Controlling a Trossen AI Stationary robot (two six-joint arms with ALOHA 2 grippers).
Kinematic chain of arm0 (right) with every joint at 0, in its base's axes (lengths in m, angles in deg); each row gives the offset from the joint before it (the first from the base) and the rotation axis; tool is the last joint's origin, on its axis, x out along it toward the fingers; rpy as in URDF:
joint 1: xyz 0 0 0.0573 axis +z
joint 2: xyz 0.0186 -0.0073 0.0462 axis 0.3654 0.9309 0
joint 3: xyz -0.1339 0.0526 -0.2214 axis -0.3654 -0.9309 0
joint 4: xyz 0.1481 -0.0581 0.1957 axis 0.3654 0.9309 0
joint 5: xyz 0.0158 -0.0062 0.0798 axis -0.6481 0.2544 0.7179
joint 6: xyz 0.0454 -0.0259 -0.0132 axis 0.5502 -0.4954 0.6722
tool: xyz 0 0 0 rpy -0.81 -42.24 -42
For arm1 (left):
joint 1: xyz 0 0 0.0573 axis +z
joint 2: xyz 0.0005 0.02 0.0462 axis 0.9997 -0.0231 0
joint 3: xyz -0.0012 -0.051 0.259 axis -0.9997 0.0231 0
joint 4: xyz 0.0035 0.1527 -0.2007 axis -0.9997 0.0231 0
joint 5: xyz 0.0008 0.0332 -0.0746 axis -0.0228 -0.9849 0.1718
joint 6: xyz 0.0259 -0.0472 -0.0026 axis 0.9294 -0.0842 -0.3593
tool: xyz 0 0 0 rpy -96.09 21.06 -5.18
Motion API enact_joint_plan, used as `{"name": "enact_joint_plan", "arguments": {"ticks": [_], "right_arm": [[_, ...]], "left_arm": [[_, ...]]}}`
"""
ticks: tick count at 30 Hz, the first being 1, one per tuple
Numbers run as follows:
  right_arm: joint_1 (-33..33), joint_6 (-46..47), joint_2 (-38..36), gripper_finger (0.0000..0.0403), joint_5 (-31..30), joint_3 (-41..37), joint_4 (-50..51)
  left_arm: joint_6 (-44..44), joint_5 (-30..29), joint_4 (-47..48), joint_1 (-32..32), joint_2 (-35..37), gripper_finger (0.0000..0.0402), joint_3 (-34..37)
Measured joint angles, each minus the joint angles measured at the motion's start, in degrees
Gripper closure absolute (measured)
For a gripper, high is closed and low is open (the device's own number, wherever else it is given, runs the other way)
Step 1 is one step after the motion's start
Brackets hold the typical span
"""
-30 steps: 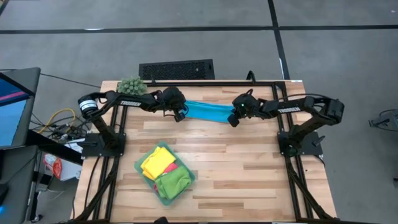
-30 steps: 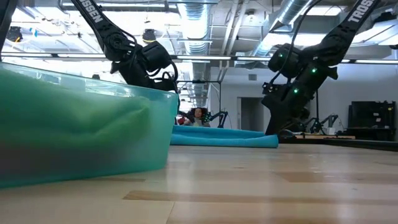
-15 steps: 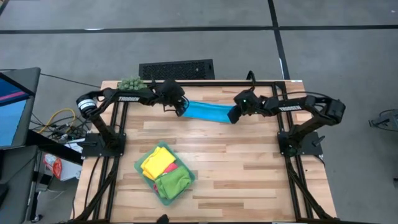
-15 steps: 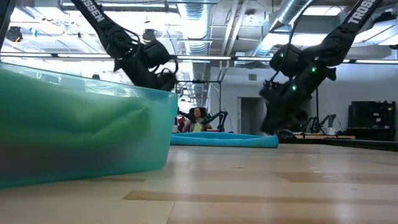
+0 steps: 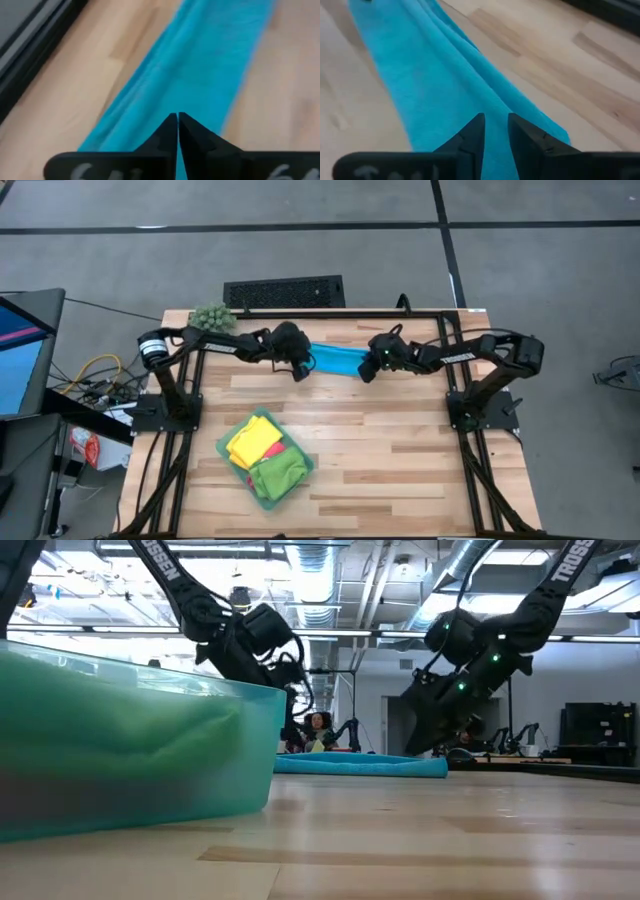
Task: Fold microfiber towels
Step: Fold the blue towel
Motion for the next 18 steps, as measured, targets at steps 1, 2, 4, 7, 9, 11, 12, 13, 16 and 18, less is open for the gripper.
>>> {"name": "enact_joint_plan", "arguments": {"ticks": [1,2,4,7,9,11,12,13,16,18], "right_arm": [[-0.26,0.16,0.63,0.0295,0.01,0.00,-0.09],[-0.54,0.66,1.36,0.0297,0.01,0.00,-0.12],[-1.22,1.92,2.93,0.0301,0.01,0.00,-0.01],[-1.83,4.34,5.18,0.0303,0.01,0.00,-0.19],[-2.03,5.70,5.90,0.0303,0.01,0.08,-0.46],[-1.99,6.17,6.21,0.0303,-0.08,0.13,-0.63],[-1.96,6.34,6.11,0.0303,-0.04,0.13,-0.59],[-1.92,6.41,5.78,0.0303,0.01,0.12,-0.37],[-1.92,6.47,3.47,0.0303,0.12,-0.04,0.44],[-1.78,6.47,0.55,0.0303,0.10,-0.04,0.15]], "left_arm": [[-0.34,-0.97,-0.25,0.39,-0.51,0.0397,0.00],[-0.65,-1.87,-0.45,0.81,-0.99,0.0397,0.00],[-1.54,-3.14,-0.67,1.75,-1.88,0.0393,0.00],[-2.89,-2.63,-0.62,3.25,-3.15,0.0390,0.00],[-3.29,-1.28,-0.56,3.88,-3.90,0.0390,0.00],[-3.66,-0.68,-0.54,4.17,-4.57,0.0390,0.00],[-3.95,-0.57,-0.26,4.18,-4.70,0.0390,0.02],[-4.21,-0.56,0.13,4.18,-4.70,0.0390,0.04],[-4.37,-0.56,0.09,4.18,-4.66,0.0390,0.04],[-4.67,-0.57,0.55,4.18,-4.18,0.0390,0.04]]}}
